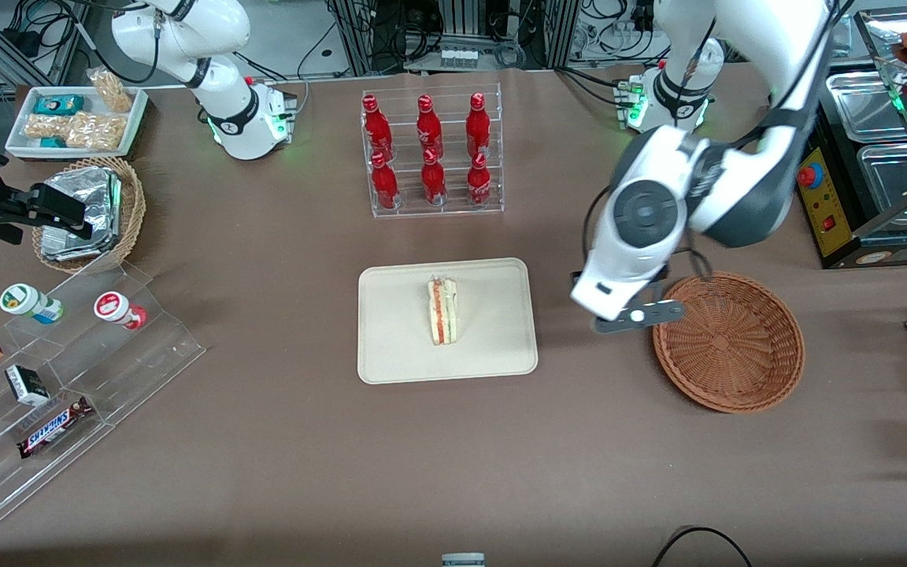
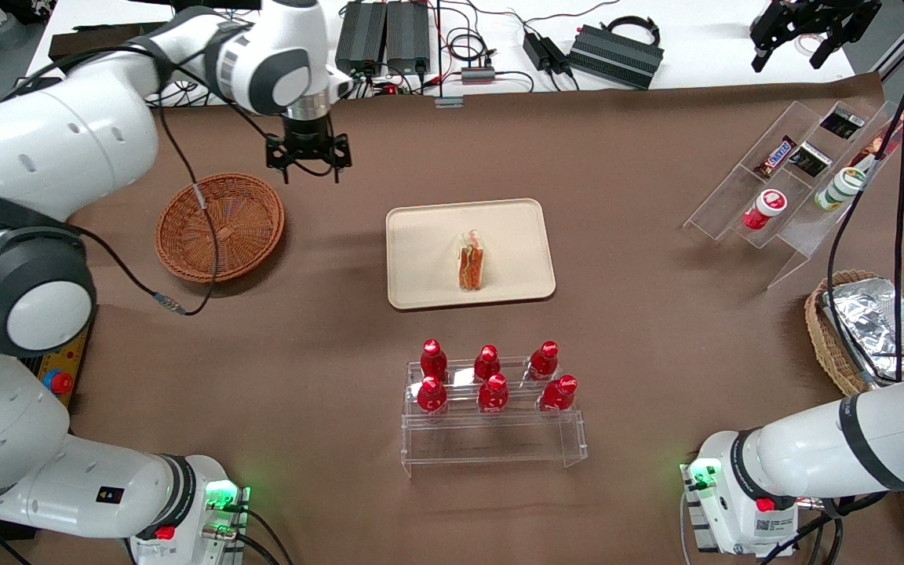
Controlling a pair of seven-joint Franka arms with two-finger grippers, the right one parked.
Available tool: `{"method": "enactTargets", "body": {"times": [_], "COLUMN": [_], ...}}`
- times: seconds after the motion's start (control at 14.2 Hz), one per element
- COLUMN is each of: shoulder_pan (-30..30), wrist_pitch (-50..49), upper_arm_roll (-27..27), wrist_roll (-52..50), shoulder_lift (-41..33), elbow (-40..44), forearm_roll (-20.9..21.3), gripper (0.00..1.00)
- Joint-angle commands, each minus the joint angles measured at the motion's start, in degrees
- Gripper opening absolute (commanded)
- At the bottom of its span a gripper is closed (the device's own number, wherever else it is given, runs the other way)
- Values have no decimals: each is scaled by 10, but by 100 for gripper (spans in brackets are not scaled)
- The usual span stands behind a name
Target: Place sandwich from basket to tray
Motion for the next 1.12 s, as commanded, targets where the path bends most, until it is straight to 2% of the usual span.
{"method": "enactTargets", "body": {"times": [0.0, 0.28, 0.56, 0.84, 1.05], "shoulder_pan": [42, 76, 105, 105, 105], "wrist_pitch": [-1, -34, -56, -65, -65], "upper_arm_roll": [-4, 1, 29, 91, 127], "wrist_roll": [72, 173, 276, 356, 367], "shoulder_lift": [-75, -144, -177, -199, -200], "elbow": [-63, -87, -85, -73, -50], "forearm_roll": [-23, -49, -66, -79, -79], "gripper": [100, 100, 100, 100, 100]}}
